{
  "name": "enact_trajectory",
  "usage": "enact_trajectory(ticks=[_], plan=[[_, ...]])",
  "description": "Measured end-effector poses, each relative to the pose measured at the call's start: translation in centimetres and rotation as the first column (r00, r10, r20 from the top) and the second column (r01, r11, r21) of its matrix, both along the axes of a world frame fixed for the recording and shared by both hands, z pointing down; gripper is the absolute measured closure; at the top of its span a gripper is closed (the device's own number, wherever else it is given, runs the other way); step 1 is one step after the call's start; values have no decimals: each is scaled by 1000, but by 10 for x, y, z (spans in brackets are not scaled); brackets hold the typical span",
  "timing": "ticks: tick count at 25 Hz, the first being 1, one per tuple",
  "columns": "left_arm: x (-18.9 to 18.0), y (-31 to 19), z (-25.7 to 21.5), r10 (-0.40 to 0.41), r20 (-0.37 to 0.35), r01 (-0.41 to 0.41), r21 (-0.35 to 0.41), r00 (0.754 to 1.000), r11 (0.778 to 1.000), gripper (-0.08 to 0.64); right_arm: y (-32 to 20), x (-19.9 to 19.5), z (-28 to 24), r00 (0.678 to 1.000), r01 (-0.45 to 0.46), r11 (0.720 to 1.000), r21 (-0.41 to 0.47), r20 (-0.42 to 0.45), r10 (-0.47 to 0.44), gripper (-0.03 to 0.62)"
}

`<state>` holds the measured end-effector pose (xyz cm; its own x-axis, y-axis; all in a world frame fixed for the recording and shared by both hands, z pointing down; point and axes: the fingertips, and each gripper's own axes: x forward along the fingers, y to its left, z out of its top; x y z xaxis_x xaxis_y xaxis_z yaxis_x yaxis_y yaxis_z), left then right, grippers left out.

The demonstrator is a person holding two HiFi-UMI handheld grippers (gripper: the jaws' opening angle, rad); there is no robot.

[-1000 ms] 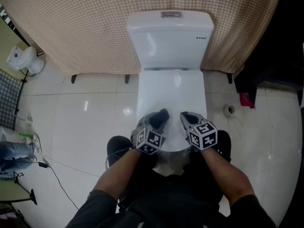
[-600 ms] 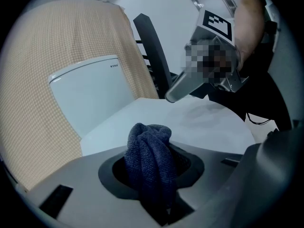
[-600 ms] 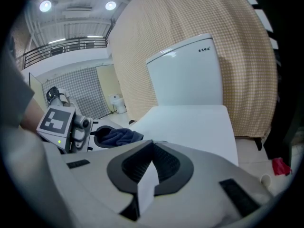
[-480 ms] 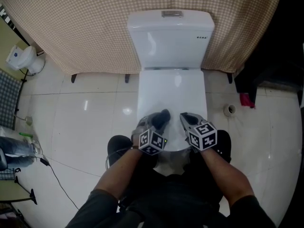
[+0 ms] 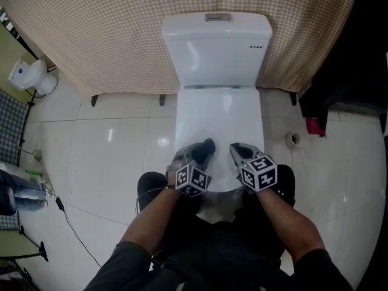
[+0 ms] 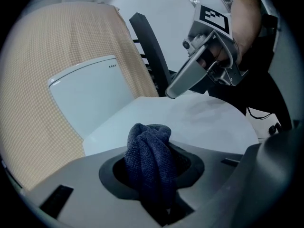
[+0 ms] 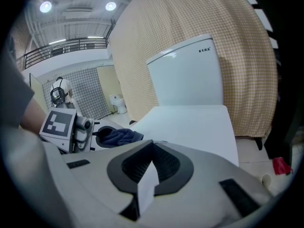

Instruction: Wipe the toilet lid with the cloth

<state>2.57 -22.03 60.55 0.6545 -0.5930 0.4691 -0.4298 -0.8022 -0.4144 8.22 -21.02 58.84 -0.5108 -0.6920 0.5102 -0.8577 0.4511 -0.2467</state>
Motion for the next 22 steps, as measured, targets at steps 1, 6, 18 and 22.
enact_trajectory(ticks=[1, 6, 18, 22], plan=[[-3, -2, 0, -8, 1, 8, 1, 1000, 1000, 439, 0, 0, 0, 1000, -1, 1000, 1, 1, 1, 588], [-16, -11, 0, -47, 8, 47, -7, 999, 999, 439, -1, 0, -1, 1000, 5, 1000, -1, 1, -5, 588], [-39, -22, 3, -129, 10, 129, -16, 992, 991, 440, 2, -11, 3, 1000, 26, 1000, -7, 5, -26, 588], [-42, -23, 2, -143, 19, 143, -18, 990, 990, 440, 0, -12, 0, 1000, 24, 1000, -6, 7, -24, 588]])
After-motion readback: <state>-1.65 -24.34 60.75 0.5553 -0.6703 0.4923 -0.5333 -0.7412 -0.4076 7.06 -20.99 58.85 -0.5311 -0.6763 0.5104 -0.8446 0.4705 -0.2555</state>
